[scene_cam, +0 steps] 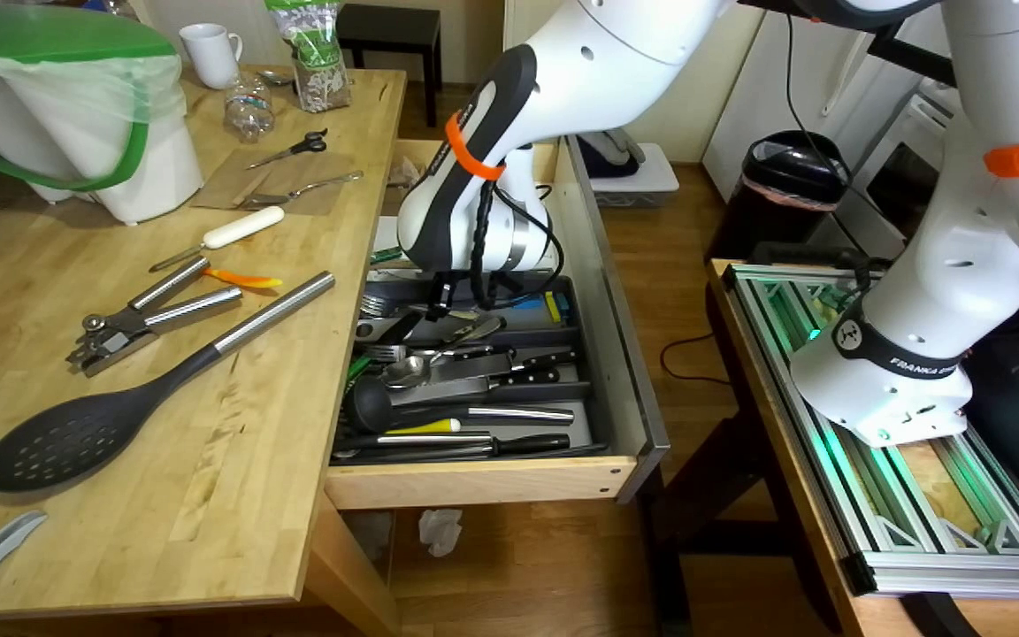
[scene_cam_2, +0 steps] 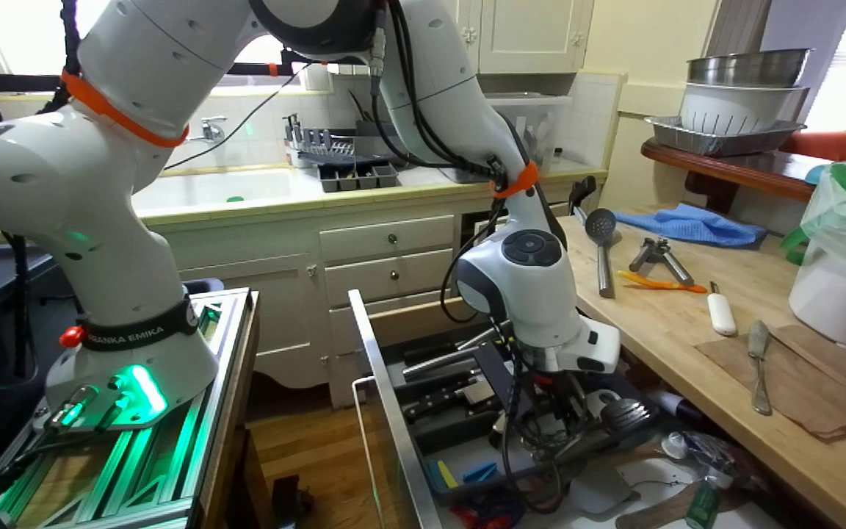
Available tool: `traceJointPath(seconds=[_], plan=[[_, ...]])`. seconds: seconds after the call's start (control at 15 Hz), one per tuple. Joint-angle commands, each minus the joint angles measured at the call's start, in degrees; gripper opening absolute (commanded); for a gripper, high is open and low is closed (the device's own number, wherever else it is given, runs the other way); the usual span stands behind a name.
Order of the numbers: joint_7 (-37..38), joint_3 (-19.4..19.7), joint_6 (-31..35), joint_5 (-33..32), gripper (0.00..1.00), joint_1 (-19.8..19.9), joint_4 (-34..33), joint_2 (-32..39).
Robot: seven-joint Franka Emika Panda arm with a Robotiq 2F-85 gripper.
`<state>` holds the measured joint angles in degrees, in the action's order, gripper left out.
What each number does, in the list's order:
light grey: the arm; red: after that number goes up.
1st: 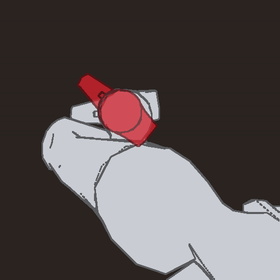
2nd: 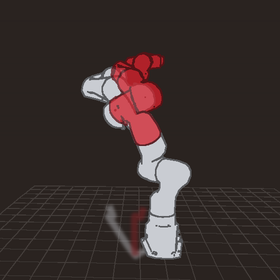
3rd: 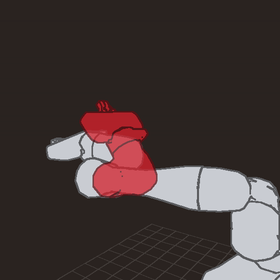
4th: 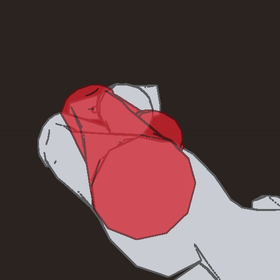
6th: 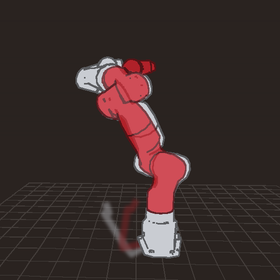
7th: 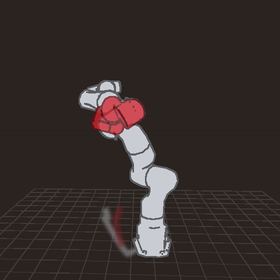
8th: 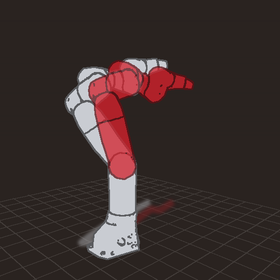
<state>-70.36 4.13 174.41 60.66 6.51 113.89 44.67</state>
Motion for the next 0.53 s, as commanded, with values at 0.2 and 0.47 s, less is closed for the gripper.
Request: traceJointPath(seconds=[0.2,0.47], plan=[[0.0,0.1,0.0,0.0,0.34,0.2,-0.5,0.8],[-0.2,-0.3,-0.2,0.0,0.34,0.2,-0.7,1.1]])
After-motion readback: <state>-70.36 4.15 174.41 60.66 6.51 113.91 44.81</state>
